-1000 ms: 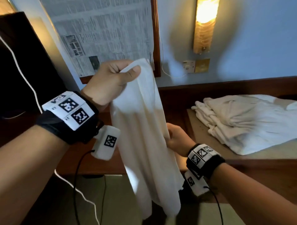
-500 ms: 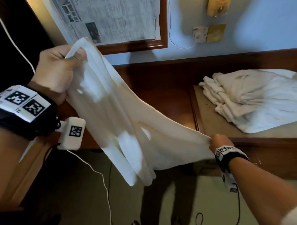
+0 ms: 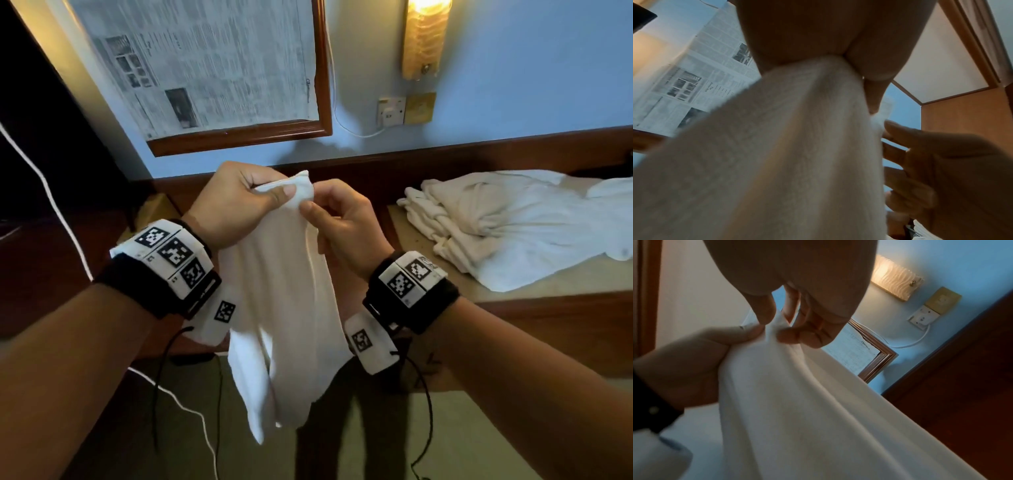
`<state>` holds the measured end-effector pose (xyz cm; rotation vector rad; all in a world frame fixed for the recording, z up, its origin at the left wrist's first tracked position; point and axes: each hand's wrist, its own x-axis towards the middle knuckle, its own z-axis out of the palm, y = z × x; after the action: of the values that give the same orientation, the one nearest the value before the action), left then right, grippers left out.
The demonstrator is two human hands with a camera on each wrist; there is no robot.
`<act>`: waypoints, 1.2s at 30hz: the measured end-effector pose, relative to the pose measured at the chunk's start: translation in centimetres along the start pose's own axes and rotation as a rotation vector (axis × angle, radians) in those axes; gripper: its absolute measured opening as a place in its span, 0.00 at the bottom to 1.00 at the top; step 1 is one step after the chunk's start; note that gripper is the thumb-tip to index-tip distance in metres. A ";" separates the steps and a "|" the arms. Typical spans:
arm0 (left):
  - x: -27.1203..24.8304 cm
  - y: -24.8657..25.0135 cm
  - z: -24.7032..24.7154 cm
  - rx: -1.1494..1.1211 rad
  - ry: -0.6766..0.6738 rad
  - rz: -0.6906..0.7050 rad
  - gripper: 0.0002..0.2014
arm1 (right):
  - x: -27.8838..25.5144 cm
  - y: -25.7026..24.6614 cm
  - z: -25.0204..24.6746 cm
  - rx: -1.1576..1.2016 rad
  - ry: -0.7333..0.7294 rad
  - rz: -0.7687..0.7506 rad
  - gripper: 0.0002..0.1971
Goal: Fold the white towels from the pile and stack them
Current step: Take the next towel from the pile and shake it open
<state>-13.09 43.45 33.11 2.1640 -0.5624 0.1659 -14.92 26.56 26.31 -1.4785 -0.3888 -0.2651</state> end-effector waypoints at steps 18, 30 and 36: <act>-2.5 -8.6 -7.3 -0.005 0.210 -0.113 0.09 | -16.4 17.9 -9.6 -0.909 -0.208 0.986 0.10; -3.9 -7.8 -5.7 -0.081 0.051 -0.045 0.09 | -12.2 13.3 -5.2 -0.991 0.129 0.800 0.16; -3.4 -7.2 -2.3 0.005 -0.190 0.074 0.10 | -3.1 2.8 4.4 -0.267 -0.046 0.269 0.25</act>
<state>-12.64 50.19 28.23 2.1788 -0.7515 0.0014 -17.00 30.92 22.75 -1.7813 -0.1913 -0.0690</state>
